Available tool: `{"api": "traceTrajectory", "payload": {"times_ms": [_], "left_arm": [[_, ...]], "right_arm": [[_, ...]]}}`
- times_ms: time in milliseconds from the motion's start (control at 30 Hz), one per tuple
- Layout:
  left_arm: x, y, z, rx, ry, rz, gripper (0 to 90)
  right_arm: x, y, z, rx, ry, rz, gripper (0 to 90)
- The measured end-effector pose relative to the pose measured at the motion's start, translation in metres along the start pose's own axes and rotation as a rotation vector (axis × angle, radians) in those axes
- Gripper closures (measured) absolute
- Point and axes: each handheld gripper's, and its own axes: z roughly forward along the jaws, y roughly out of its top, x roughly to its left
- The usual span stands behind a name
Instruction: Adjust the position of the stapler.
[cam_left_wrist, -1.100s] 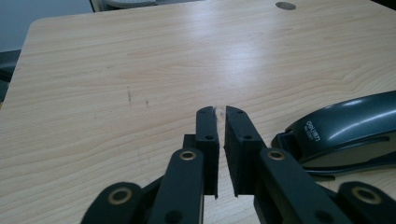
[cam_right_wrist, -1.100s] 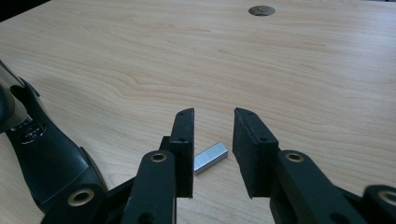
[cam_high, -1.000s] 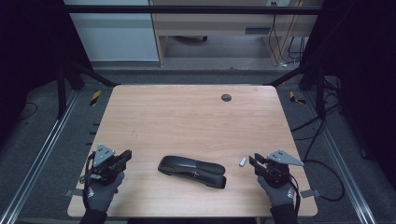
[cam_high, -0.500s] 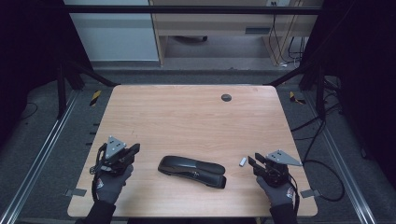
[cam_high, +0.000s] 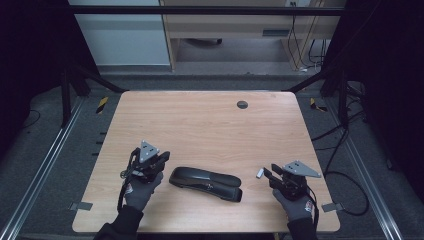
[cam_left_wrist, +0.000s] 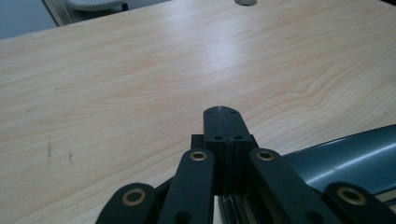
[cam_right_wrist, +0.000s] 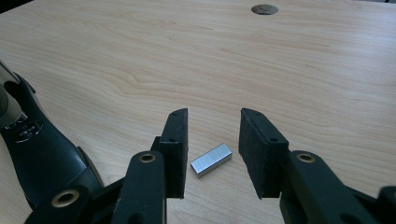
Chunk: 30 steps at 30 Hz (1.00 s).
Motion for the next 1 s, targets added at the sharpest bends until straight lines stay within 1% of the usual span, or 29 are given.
{"api": "traceTrajectory", "payload": {"times_ms": [67,100,233,267,300,433,633,700,800,1000], "left_arm": [[-0.004,-0.001,0.008,0.019,-0.006,0.010,89.9],[-0.004,-0.001,0.008,0.019,-0.006,0.010,90.0],[-0.008,-0.002,0.019,0.039,-0.027,0.013,89.9],[-0.010,-0.002,0.024,0.051,-0.032,0.021,89.9],[-0.010,-0.002,0.024,0.051,-0.032,0.021,90.0],[-0.014,-0.004,0.034,0.073,-0.046,0.026,89.9],[-0.016,-0.005,0.044,0.105,-0.062,0.033,90.0],[-0.017,-0.006,0.045,0.106,-0.066,0.041,89.9],[-0.017,-0.005,0.047,0.104,-0.072,0.037,90.0],[-0.019,-0.007,0.051,0.131,-0.084,0.053,90.0]], "right_arm": [[0.000,0.000,0.001,0.001,-0.002,0.001,62.6],[0.000,0.000,0.001,0.001,-0.001,0.002,62.5],[0.000,0.000,0.001,0.002,0.001,-0.001,62.0],[0.000,-0.001,0.002,0.006,0.002,0.000,61.7],[0.000,-0.001,0.002,0.007,0.003,-0.001,61.5],[0.001,-0.001,0.003,0.014,0.002,-0.004,60.7],[0.003,-0.002,0.004,0.021,0.008,-0.002,60.1],[0.004,-0.002,0.005,0.022,0.012,-0.004,60.3],[0.006,-0.002,0.005,0.023,0.020,-0.010,60.9],[0.007,-0.002,0.006,0.027,0.025,-0.008,61.1]]}}
